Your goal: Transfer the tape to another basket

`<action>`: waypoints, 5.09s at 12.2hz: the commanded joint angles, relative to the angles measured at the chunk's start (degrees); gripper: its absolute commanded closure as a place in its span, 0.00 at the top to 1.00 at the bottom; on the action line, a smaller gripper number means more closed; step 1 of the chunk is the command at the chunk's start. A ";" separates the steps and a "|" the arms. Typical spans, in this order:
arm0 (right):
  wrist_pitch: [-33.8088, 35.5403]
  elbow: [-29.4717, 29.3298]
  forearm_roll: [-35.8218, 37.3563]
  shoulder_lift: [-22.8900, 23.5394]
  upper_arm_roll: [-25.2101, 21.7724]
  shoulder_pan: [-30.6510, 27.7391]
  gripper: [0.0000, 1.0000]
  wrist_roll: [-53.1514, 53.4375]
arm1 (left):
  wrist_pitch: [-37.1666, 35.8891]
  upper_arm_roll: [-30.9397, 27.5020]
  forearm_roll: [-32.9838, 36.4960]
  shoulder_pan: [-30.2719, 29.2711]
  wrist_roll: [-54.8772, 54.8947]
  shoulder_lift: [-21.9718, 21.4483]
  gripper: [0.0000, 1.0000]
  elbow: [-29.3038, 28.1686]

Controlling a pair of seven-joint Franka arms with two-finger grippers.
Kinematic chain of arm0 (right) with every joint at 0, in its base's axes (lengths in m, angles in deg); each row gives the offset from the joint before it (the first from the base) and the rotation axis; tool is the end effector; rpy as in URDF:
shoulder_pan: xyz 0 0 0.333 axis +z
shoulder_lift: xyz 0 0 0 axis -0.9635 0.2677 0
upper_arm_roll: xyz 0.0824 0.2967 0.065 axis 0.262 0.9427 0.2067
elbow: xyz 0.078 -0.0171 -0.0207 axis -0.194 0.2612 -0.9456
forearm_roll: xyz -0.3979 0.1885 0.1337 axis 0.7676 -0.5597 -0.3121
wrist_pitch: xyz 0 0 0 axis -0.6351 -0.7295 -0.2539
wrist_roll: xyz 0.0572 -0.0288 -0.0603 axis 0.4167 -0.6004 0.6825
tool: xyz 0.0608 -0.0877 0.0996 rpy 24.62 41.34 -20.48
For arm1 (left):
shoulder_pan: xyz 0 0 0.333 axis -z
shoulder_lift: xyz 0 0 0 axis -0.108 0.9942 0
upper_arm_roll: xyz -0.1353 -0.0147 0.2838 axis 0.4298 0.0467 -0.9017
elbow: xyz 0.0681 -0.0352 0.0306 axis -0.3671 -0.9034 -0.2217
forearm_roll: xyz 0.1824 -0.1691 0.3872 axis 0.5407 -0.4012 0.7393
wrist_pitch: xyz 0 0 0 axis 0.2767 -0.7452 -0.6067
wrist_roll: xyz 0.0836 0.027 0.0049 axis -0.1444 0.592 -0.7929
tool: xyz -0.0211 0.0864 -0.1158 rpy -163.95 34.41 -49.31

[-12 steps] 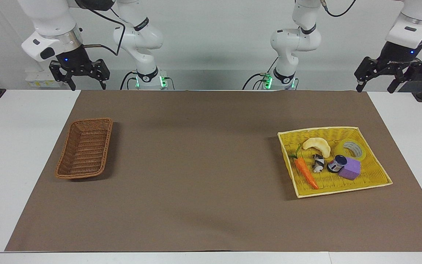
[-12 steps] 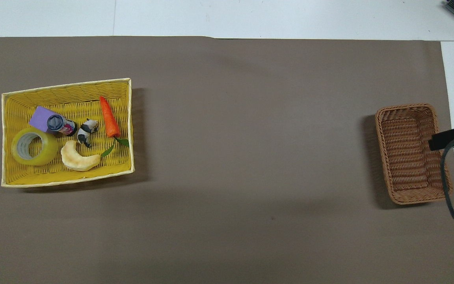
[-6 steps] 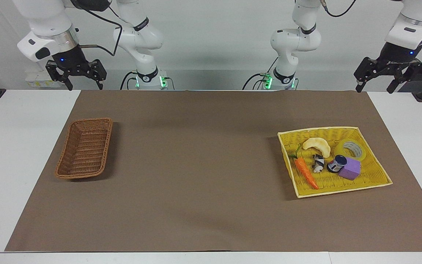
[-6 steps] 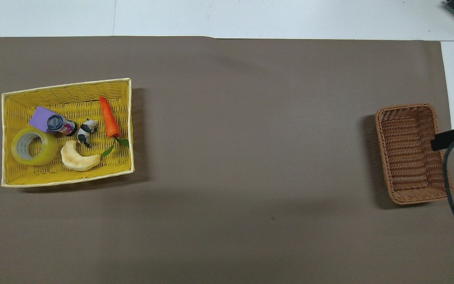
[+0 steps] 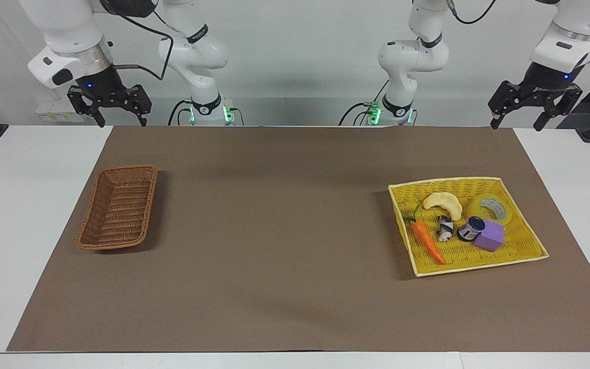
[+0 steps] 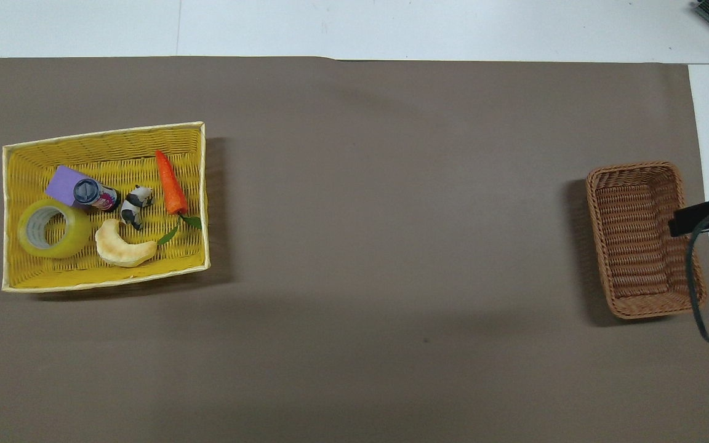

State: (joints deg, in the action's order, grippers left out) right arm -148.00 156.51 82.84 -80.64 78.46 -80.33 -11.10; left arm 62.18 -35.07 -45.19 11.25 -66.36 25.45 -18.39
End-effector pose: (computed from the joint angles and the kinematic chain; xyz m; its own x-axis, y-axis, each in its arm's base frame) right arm 0.5962 -0.0329 0.6078 0.9970 0.0573 -0.0517 0.0597 -0.9972 0.0460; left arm 0.6205 -0.0093 0.6629 0.9844 -0.1354 0.1124 -0.1350 -0.9908 -0.0116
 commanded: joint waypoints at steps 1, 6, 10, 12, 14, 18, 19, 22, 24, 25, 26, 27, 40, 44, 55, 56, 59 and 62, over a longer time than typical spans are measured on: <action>-1.22 2.75 -1.21 -2.01 0.53 -0.64 1.00 1.17 | 0.37 -0.79 -0.24 0.31 1.48 -1.94 1.00 -2.82; -1.31 3.72 -1.29 -2.62 0.53 -0.64 1.00 1.17 | 7.74 -1.15 -0.67 -3.29 13.94 -1.85 1.00 -10.28; -1.31 3.99 -2.26 -2.80 0.53 -0.55 1.00 1.34 | 20.29 -1.15 -0.85 -6.54 25.36 -1.76 1.00 -22.57; -1.31 3.99 -2.35 -2.80 0.53 -0.46 1.00 1.34 | 23.39 -1.15 -1.81 -9.87 34.40 -1.07 1.00 -26.46; -1.31 4.51 -2.35 -2.88 0.53 -0.46 1.00 1.34 | 28.48 -1.23 -2.34 -11.90 41.63 1.56 1.00 -28.67; -1.31 4.51 -2.44 -2.88 0.53 -0.46 1.00 1.34 | 34.46 -1.15 -5.16 -16.12 50.42 10.08 1.00 -28.49; -1.31 4.51 -2.44 -2.88 0.53 -0.46 1.00 1.34 | 36.13 -1.15 -5.16 -16.39 51.66 11.75 1.00 -28.58; -1.31 4.51 -2.44 -2.88 0.53 -0.46 1.00 1.26 | 37.37 -1.15 -5.16 -16.74 54.04 13.53 1.00 -29.89; -1.31 4.60 -2.44 -2.88 0.53 -0.46 1.00 1.26 | 37.37 -1.15 -5.16 -16.48 54.22 13.44 1.00 -31.04; -1.22 4.51 -2.44 -2.88 0.61 -0.46 1.00 1.26 | 37.81 -1.15 -5.16 -16.65 54.49 13.44 1.00 -32.35; -1.31 4.51 -2.44 -2.88 0.61 -0.46 1.00 1.26 | 39.64 -1.15 -5.16 -16.48 54.49 13.27 0.98 -33.41; -1.22 4.51 -2.44 -2.88 0.61 -0.38 1.00 1.26 | 40.18 -1.23 -5.16 -15.69 54.40 13.27 0.94 -33.76; -1.22 4.51 -2.44 -2.97 0.70 -0.46 1.00 1.26 | 31.00 -0.97 -5.07 -15.25 53.70 11.95 0.00 -27.73; -1.22 4.51 -2.44 -2.97 0.70 -0.38 1.00 1.26 | 24.82 -0.27 -5.07 -12.01 49.15 5.99 0.00 -25.33; -1.22 4.51 -2.44 -2.97 0.88 -0.46 1.00 1.26 | 24.02 0.17 -16.48 7.59 9.87 3.16 0.00 -25.68; -1.22 4.51 -2.44 -2.89 0.88 -0.46 1.00 1.26 | 24.36 0.26 -16.84 9.08 7.06 3.16 0.00 -25.59; -1.22 4.51 -2.44 -2.97 0.88 -0.46 1.00 1.26 | 25.24 0.96 -24.29 11.12 2.56 3.16 0.00 -25.59; -1.22 4.51 -2.44 -2.97 0.88 -0.46 1.00 1.26 | 27.44 4.56 -25.90 11.21 -1.31 3.16 0.00 -25.59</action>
State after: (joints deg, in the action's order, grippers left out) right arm -148.03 159.13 81.42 -82.06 78.70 -80.12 -11.06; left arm 87.87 -31.52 -69.61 21.77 -65.14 29.54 -43.52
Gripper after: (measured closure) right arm 0.000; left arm 0.775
